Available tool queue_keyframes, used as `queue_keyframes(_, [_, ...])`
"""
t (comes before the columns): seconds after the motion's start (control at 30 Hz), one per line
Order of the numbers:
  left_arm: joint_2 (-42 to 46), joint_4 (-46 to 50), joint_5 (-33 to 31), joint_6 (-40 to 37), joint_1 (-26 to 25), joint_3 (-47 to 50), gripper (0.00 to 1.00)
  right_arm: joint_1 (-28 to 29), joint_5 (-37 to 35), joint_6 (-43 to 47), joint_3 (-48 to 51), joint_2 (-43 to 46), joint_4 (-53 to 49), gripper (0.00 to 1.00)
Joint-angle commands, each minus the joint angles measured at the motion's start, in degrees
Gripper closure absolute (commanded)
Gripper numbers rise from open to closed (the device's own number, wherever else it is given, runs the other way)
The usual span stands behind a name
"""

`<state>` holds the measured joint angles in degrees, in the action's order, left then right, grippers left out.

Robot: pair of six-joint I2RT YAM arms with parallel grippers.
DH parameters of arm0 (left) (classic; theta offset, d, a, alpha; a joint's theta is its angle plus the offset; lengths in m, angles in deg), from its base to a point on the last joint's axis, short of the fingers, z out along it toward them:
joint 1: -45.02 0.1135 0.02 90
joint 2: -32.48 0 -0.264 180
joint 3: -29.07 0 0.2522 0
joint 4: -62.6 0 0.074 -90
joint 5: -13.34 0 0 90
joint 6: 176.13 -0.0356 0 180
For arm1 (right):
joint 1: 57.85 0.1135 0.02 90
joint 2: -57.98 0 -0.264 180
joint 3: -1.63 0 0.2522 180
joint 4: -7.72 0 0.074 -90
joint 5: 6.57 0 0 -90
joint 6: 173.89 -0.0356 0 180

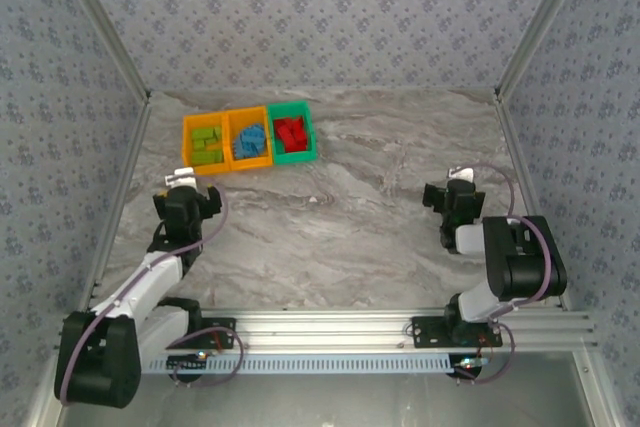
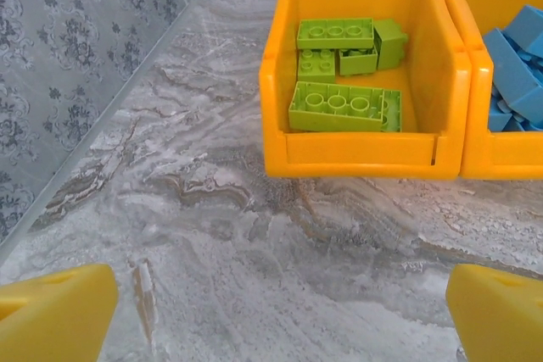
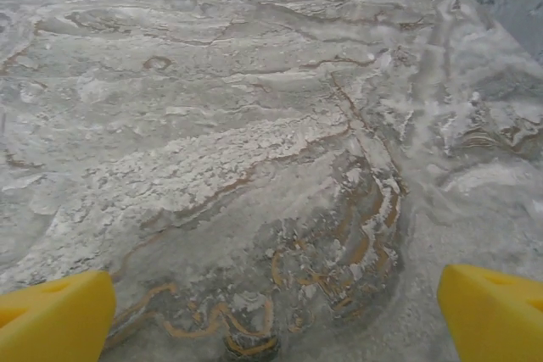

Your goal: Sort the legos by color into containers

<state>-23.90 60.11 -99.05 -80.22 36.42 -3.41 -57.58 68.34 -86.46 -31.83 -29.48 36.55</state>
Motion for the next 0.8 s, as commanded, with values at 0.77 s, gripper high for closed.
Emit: queue_keyframes(0.77, [-31.55, -29.90, 19.48, -4.49, 9.37, -5.07, 0.01, -0.71, 4.90, 2.22, -1.53, 0.37, 5.84, 0.00])
